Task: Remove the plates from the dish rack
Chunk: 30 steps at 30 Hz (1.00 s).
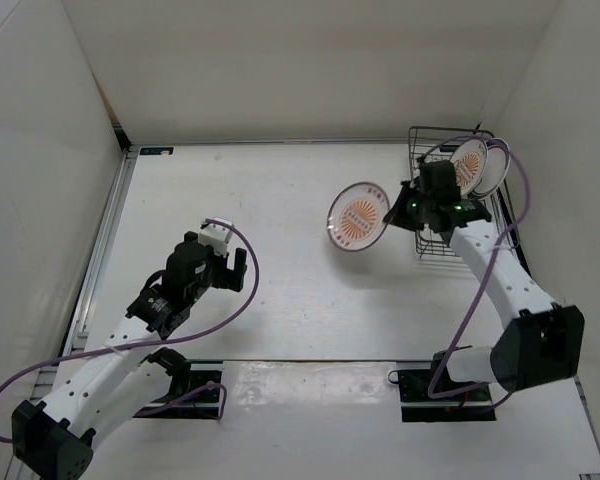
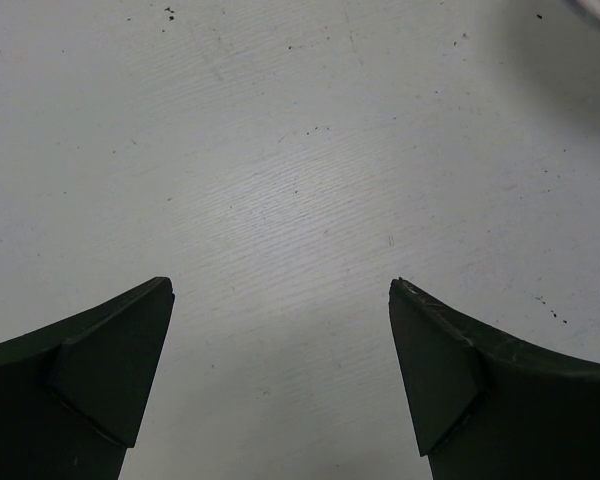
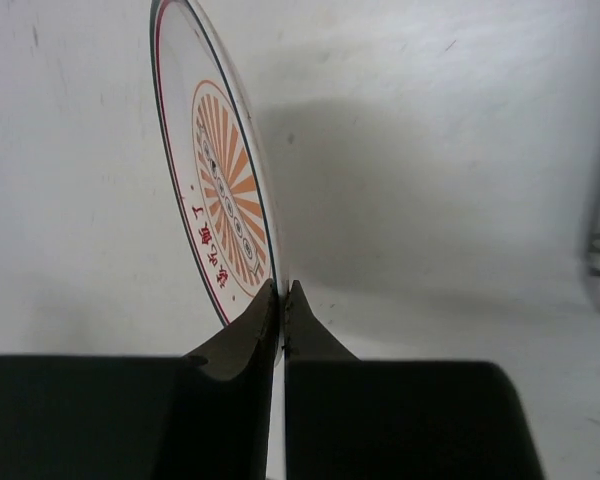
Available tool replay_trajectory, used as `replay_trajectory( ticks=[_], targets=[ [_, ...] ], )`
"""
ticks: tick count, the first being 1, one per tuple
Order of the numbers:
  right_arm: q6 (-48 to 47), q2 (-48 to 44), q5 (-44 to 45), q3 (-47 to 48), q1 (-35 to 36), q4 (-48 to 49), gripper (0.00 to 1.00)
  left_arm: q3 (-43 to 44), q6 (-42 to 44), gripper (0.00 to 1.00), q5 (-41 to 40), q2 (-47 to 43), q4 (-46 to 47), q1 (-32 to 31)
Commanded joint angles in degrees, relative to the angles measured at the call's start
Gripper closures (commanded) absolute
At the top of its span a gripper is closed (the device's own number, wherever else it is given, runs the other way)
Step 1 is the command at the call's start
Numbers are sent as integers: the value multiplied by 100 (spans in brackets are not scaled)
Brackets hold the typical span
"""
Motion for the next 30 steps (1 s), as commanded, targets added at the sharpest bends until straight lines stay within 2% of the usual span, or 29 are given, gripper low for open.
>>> replay_trajectory(
  ticks=[1,4,11,14,18,25,27,29,30],
  targets=[
    [575,279,-1236,-150,423,453,100,258,15,0,-61,37,-117,-28],
    [743,552,-1360,-387,810,769,100,240,6,0,-69,72,-108,-20],
    [874,1721,-1571,-133,1329,470,100,276,-11,0,-104,221,-170,-19],
    [1085,1896,-1676,-317,1426,733,93,302,-11,0,-131,265,-187,-20],
    [1226,2535,-1800,130,1637,490,96,319,-20,0,-113,300,-214,-11],
    [1148,3162,-1853,692,2111,60,72,355,-38,0,-122,371,-275,-19],
    [1051,3198,-1800,807,2191,-73,70,372,-38,0,-122,388,-284,-28],
    [1024,3145,-1791,764,2235,-39,63,381,-38,0,-122,397,-276,-19],
    [1033,3119,-1808,598,2235,39,48,381,-38,0,-131,406,-302,-28]
  ],
)
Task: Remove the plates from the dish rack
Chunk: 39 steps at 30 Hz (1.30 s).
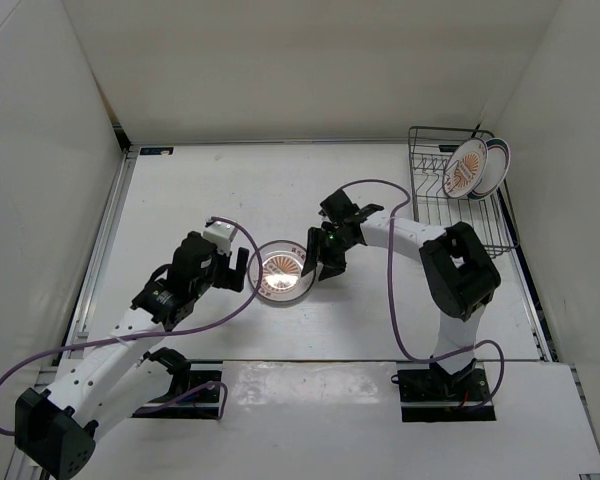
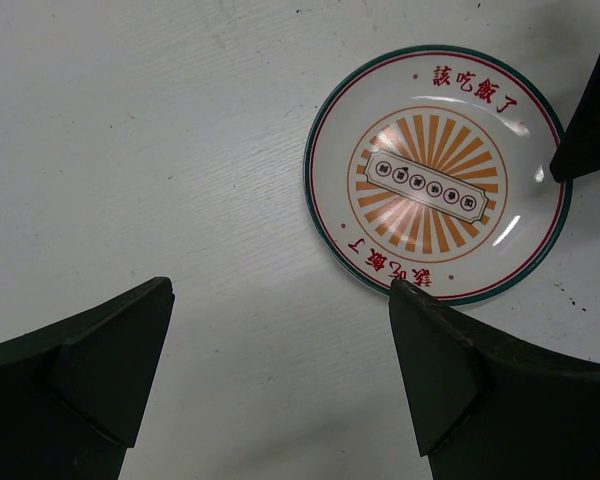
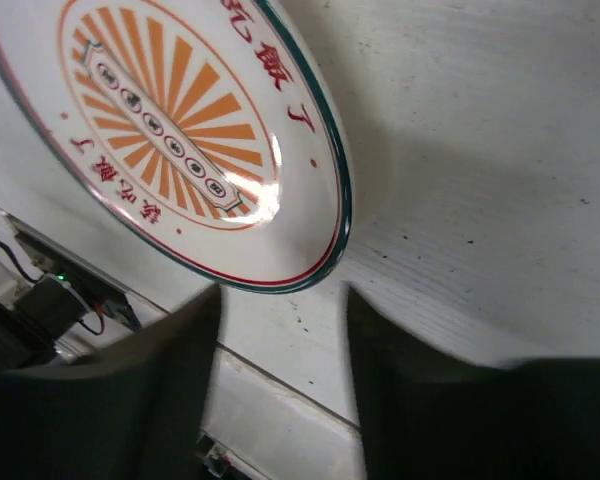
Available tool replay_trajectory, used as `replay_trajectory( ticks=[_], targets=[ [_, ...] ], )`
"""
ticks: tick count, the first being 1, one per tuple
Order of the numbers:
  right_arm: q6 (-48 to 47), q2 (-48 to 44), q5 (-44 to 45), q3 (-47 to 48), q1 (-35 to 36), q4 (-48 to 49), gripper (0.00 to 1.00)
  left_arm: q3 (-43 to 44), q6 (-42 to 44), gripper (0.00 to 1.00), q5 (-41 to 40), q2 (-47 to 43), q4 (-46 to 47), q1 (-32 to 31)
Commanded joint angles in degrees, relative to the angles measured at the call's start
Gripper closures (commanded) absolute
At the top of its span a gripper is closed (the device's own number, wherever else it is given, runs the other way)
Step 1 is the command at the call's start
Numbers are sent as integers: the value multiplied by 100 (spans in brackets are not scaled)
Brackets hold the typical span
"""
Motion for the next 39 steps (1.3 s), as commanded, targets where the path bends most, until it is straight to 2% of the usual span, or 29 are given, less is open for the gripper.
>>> replay_trajectory(
  ticks=[1,6,10,12,13,14,15,16,17,21,22,23,24,25,26,29,30,31,32,34,36,39],
  targets=[
    [-67,-279,-82,7,8,26,38,224,-31,0,-94,-16,-48,-20],
    [-57,-806,40,-564,-10,370,38,250,-23,0,-120,45,-92,-19],
    [-443,-1493,759,-838,-106,345,40,259,-49,0,-129,89,-118,-20],
    [-1081,-1643,1190,-225,-299,-818,40,241,-66,0,-147,89,-127,-19],
    [-1199,-1634,1950,734,-352,-1173,39,232,-84,0,-129,124,-119,-19],
    [-1313,-1599,2279,1066,-440,-1437,36,215,-84,0,-112,142,-110,-19],
    [-1689,-1573,2387,1348,-780,-1858,44,215,-101,0,-120,168,-92,-28],
    [-1840,-1607,2266,1994,-931,-1862,51,215,-93,0,-112,264,-92,-20],
    [-2164,-1617,2300,2166,-1237,-1801,55,250,-93,0,-129,317,-144,-11],
    [-2054,-987,3403,3527,-2136,-2019,55,330,-128,0,-322,266,-250,-19],
    [-1966,-897,3512,3626,-2642,-2038,57,303,-137,0,-418,239,-233,-19],
    [-1495,-835,3426,3662,-2821,-1994,64,277,-145,0,-523,108,-189,-19],
    [-1342,-686,3286,3593,-3005,-1855,76,215,-172,0,-620,81,-189,-28],
    [-1202,-633,3163,3514,-3425,-1697,80,189,-198,0,-647,20,-189,-20],
    [-991,-580,2970,3304,-3507,-1599,81,171,-207,0,-700,-33,-180,-19],
    [-1217,-361,2959,3327,-3823,-1229,76,153,-137,0,-805,1,-189,-160],
    [-1253,-264,3029,3615,-3920,-1299,73,188,-145,0,-832,19,-215,-169],
    [-1297,68,3021,3966,-3991,-1560,64,241,-154,0,-823,71,-259,-160],
    [-1523,193,3038,4170,-4174,-1667,60,267,-163,0,-823,72,-303,-169],
    [-1752,709,3100,5003,-4316,-2071,56,259,-189,0,-797,63,-312,-160],
    [-2026,879,3021,5391,-4545,-2354,56,241,-189,0,-771,28,-277,-160],
    [-2342,959,2977,5202,-4747,-2267,49,241,-190,0,-771,10,-286,-160]
  ],
)
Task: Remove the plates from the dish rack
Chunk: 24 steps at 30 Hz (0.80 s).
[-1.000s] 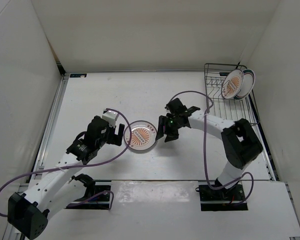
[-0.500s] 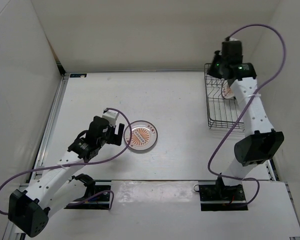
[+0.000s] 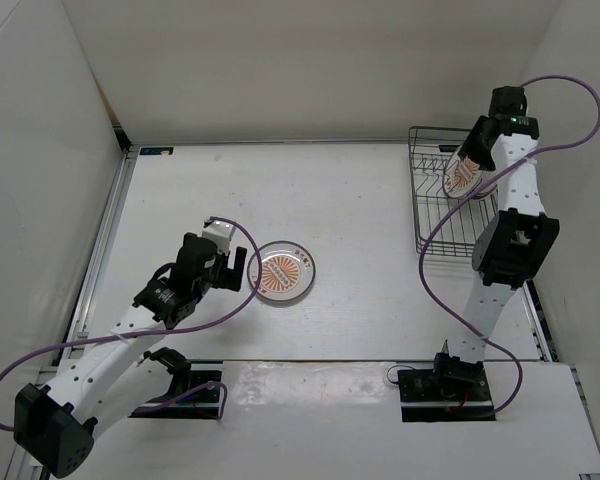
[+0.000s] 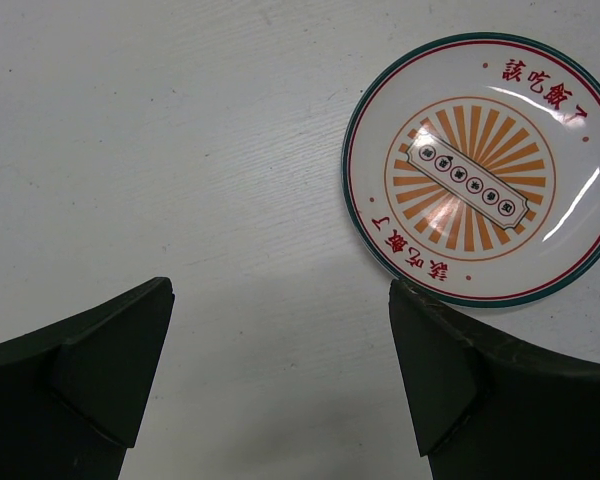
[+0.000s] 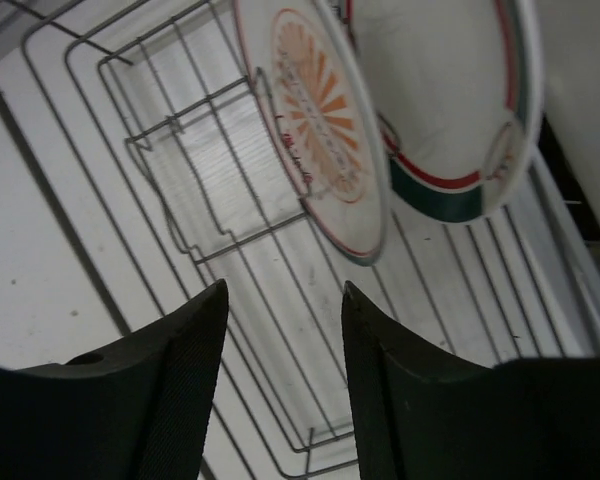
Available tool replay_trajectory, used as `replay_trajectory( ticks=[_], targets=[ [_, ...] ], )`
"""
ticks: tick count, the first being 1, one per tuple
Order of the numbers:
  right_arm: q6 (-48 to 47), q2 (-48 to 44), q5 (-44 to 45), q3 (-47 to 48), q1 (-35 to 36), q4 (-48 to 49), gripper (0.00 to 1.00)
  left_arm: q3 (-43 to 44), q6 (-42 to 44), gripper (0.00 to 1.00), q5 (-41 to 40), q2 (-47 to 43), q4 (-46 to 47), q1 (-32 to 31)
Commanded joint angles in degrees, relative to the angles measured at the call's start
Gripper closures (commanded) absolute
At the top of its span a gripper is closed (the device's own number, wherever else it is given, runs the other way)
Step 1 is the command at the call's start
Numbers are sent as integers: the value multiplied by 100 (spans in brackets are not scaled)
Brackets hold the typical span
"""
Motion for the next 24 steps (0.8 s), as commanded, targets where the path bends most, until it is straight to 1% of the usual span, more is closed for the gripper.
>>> replay_trajectory(
  ticks=[1,2,3,5,9,11,15,20,21,22,24],
  targets=[
    [-513,-169,-70,89,-310,-160,47,160,-60,0,-73,-92,-19,-16],
    [-522,-265,-88,9,-363,24,44,169,-43,0,-56,-75,-28,-16],
    [-557,-266,-106,-88,-468,60,44,178,-52,0,-47,-84,-28,-25],
    [-593,-153,-167,-19,-530,87,40,178,-60,0,-38,-66,-37,-7],
    [-663,59,-290,131,-741,52,38,187,-78,0,-38,-31,-37,-16],
    [-821,164,-386,131,-741,87,37,196,-78,0,-21,-22,-54,-25],
    [-848,436,-756,219,-785,236,37,213,-61,0,-21,-22,-72,-16],
    [-769,613,-835,272,-759,430,37,204,-61,0,-56,-22,-72,-16],
    [-751,674,-818,272,-776,430,39,213,-43,0,-47,-31,-80,-16],
    [-716,727,-800,263,-768,465,44,204,-52,0,-56,-48,-81,-33],
    [-698,797,-756,254,-776,465,52,187,-34,0,-30,-40,-45,-25]
  ],
)
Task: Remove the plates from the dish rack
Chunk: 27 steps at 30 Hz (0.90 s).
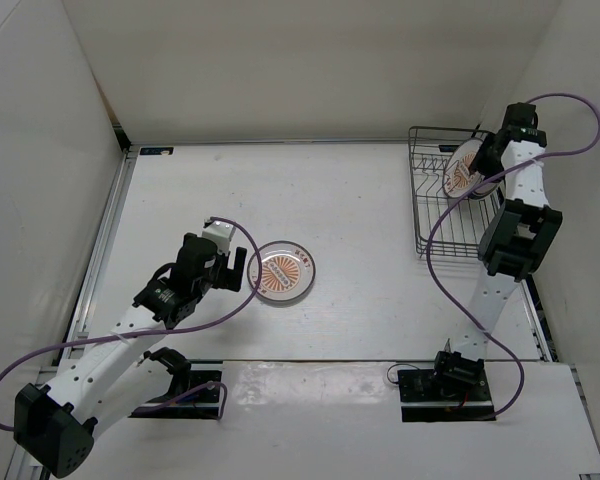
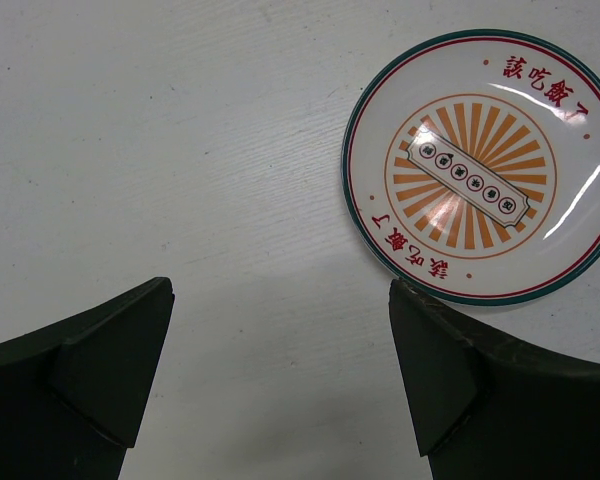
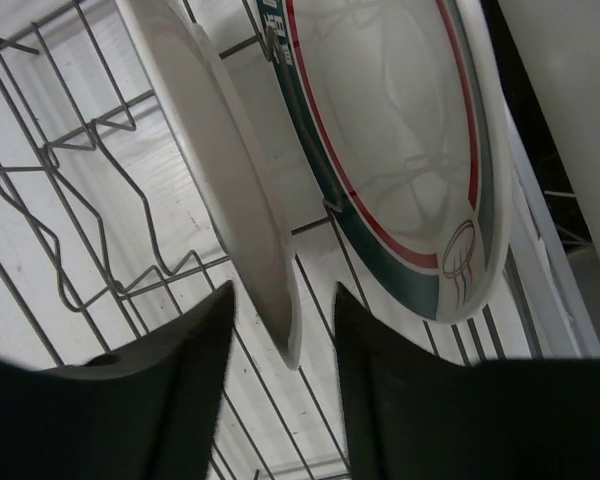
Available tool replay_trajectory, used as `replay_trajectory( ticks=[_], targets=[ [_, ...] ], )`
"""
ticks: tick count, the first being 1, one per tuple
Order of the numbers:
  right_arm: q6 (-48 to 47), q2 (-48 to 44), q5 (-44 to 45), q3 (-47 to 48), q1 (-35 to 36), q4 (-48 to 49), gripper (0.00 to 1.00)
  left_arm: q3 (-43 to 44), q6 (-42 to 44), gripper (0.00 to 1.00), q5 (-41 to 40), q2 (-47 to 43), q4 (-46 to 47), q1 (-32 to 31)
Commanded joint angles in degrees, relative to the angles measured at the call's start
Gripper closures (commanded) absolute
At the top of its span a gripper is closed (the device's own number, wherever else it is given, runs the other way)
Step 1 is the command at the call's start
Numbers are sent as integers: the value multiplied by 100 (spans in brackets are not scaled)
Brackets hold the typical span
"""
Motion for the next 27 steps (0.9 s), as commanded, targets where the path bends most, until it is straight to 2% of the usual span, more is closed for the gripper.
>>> replay_trajectory(
  ticks=[1,3,4,9,17,22,24,27],
  targets=[
    [-5,94,-33,230,-38,222,57,185,-19,0,-18,-33,-13,-22],
    [-162,76,37,108,-12,293,64,185,-1,0,-27,-33,-4,-14],
    [-190,42,99,46,-3,389,74,185,16,0,-36,-33,-4,-14],
    [-260,15,362,89,15,372,100,176,43,0,17,-51,-4,-14],
    [-295,-538,644,-130,76,293,100,193,60,0,25,-103,-4,-22],
    [-165,-1249,1030,-271,234,127,100,194,43,0,69,-191,14,-14],
    [-15,-1426,1363,-280,349,-153,100,202,25,0,78,-209,14,-14],
    [275,-1733,2617,-18,708,-347,100,194,-1,0,87,-235,14,-14]
  ],
)
